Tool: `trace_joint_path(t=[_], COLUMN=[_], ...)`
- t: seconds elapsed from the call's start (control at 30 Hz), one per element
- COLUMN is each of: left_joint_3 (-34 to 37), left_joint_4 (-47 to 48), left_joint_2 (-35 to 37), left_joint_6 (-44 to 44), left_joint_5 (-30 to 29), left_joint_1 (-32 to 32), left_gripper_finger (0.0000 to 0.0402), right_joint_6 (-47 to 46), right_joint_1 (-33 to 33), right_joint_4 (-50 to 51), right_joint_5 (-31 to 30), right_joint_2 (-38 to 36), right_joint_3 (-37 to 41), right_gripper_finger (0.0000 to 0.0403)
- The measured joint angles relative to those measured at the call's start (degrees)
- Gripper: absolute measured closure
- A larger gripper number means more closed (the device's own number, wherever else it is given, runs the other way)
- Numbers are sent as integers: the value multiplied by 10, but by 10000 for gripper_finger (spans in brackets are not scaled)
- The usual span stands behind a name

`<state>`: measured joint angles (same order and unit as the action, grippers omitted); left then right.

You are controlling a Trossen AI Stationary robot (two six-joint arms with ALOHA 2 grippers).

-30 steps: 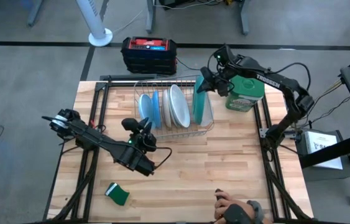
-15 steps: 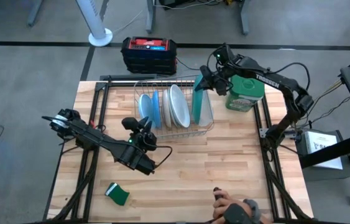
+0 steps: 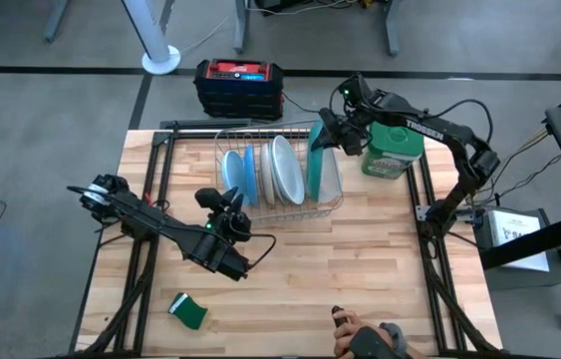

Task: Sort dishes
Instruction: Put the green plate in the dish rack

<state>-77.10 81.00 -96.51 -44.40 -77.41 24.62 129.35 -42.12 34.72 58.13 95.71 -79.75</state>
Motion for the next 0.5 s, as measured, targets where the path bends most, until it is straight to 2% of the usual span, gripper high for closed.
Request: trace_joint_path(t=[0.3,0.5], left_joint_3=[0,0], left_joint_4=[0,5], left_joint_2=[0,0], left_joint_6=[0,0], left_joint_5=[0,0], left_joint_1=[0,0], left_gripper_finger=[285,285], right_joint_6=[2,-2], right_joint_1=[10,11], right_joint_4=[-33,-44], right_joint_5=[14,55], right_joint_2=[29,21], right_joint_3=[3,4], right_gripper_finger=[396,396])
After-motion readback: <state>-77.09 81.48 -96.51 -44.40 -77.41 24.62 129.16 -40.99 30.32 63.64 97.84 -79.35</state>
